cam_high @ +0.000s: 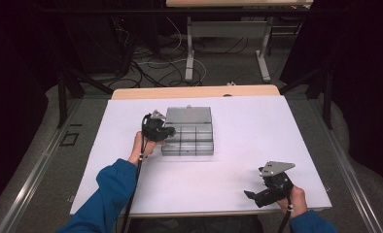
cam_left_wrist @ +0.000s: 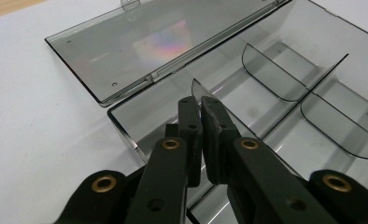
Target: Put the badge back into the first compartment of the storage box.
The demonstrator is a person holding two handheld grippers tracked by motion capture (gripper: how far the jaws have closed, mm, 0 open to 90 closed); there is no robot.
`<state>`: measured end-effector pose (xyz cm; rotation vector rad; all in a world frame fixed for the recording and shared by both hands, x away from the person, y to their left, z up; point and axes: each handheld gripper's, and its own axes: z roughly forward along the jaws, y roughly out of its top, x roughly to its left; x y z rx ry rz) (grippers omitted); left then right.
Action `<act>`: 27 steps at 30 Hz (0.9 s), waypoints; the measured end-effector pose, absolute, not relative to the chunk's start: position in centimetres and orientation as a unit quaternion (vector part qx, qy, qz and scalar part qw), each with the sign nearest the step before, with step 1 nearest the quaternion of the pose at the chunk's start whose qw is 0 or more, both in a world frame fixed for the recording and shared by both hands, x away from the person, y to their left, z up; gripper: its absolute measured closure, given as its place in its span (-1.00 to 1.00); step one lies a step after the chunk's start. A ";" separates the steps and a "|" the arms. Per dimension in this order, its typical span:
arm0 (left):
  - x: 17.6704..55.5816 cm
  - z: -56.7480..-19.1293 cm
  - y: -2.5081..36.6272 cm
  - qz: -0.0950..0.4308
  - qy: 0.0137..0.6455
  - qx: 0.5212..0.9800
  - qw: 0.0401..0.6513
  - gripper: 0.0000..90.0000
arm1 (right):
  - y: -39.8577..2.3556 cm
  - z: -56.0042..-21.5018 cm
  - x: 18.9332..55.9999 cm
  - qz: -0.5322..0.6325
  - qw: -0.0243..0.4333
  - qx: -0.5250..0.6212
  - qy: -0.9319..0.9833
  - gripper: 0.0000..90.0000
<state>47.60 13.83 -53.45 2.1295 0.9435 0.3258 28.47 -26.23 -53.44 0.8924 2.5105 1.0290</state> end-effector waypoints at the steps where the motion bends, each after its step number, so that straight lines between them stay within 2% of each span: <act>1: 47.6 -53.5 13.8 0.127 0.371 0.836 0.385 0.95 | -26.2 -53.5 28.4 0.358 0.144 0.311 0.869 -0.97; 14: 47.7 -53.5 13.8 0.119 0.372 0.843 0.370 0.92 | -26.2 -53.5 28.5 0.356 0.141 0.310 0.870 -0.97; 27: 47.6 -53.5 13.6 0.156 0.377 0.837 0.365 0.75 | -26.3 -53.5 28.5 0.359 0.145 0.309 0.869 -0.97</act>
